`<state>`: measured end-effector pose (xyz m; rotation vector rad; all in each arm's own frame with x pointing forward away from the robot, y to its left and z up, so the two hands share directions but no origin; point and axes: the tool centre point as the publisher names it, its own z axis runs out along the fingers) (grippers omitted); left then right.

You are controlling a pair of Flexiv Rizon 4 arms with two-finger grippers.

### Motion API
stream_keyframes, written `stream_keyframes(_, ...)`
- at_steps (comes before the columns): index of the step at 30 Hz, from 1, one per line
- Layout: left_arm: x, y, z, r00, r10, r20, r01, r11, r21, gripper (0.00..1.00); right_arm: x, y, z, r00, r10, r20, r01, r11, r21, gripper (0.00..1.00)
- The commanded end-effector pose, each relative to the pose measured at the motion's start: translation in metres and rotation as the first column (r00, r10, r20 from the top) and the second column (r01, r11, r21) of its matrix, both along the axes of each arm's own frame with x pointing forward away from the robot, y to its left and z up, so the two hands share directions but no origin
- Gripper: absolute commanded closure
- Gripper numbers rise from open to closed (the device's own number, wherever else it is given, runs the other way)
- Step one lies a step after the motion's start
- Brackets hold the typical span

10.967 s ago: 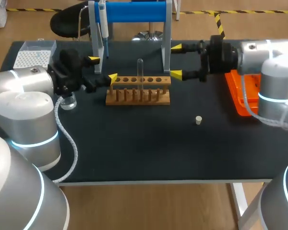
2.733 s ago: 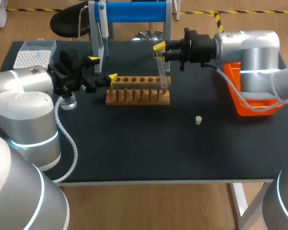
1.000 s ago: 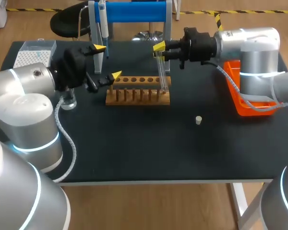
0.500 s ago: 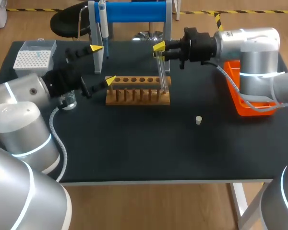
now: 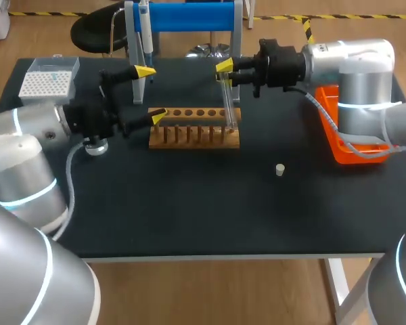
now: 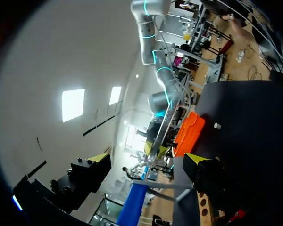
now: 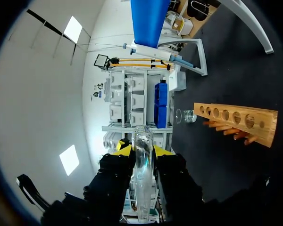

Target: Invert the test tube, pick up the pipette, mount the tip to pipette, aspirate from beaker and dispense into the tube, eject the tip, return the pipette, and cap with the stopper.

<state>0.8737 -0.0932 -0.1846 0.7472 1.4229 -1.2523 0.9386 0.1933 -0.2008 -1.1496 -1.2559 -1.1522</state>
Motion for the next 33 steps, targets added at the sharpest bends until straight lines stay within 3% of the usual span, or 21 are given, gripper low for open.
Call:
stream_keyframes(1,0.008,-0.012,0.000,0.963,-0.231,0.135,0.213,0.967,0.136,0.00,0.000,-0.001,0.001,1.000,0.000,0.001,0.000,1.000,-0.004,1.00)
stream_keyframes(7,0.005,-0.037,-0.010,0.950,-0.265,0.166,0.234,0.955,0.184,0.00,0.000,-0.001,0.001,1.000,0.000,0.001,0.000,1.000,-0.004,1.00)
stream_keyframes(9,0.005,-0.045,-0.011,0.942,-0.280,0.185,0.250,0.953,0.171,0.00,0.000,-0.001,0.001,1.000,0.000,0.001,0.000,1.000,-0.004,1.00)
stream_keyframes(21,-0.004,-0.079,-0.003,0.916,-0.260,0.304,0.204,0.957,0.204,0.00,0.000,-0.001,0.001,1.000,0.000,0.001,0.000,1.000,-0.004,1.00)
stream_keyframes(33,-0.021,-0.115,-0.005,0.915,-0.263,0.305,0.210,0.958,0.196,0.00,0.000,-0.001,0.001,1.000,0.000,0.001,0.000,1.000,-0.004,1.00)
